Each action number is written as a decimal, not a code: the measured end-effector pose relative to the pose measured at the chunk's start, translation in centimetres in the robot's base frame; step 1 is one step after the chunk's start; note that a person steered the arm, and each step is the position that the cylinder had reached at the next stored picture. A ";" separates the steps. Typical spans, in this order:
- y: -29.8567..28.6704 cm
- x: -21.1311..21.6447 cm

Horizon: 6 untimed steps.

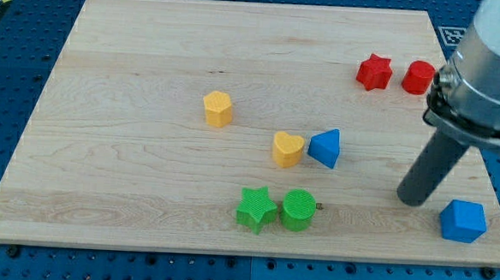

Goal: Slightly push the triangle towards the top side of the board

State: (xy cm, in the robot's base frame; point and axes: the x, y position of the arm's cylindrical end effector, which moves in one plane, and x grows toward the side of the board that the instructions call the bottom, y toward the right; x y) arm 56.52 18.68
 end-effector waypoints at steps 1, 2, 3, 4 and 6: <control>1.3 2.2; 4.1 2.2; 4.8 2.2; 0.4 1.9; -9.5 -1.4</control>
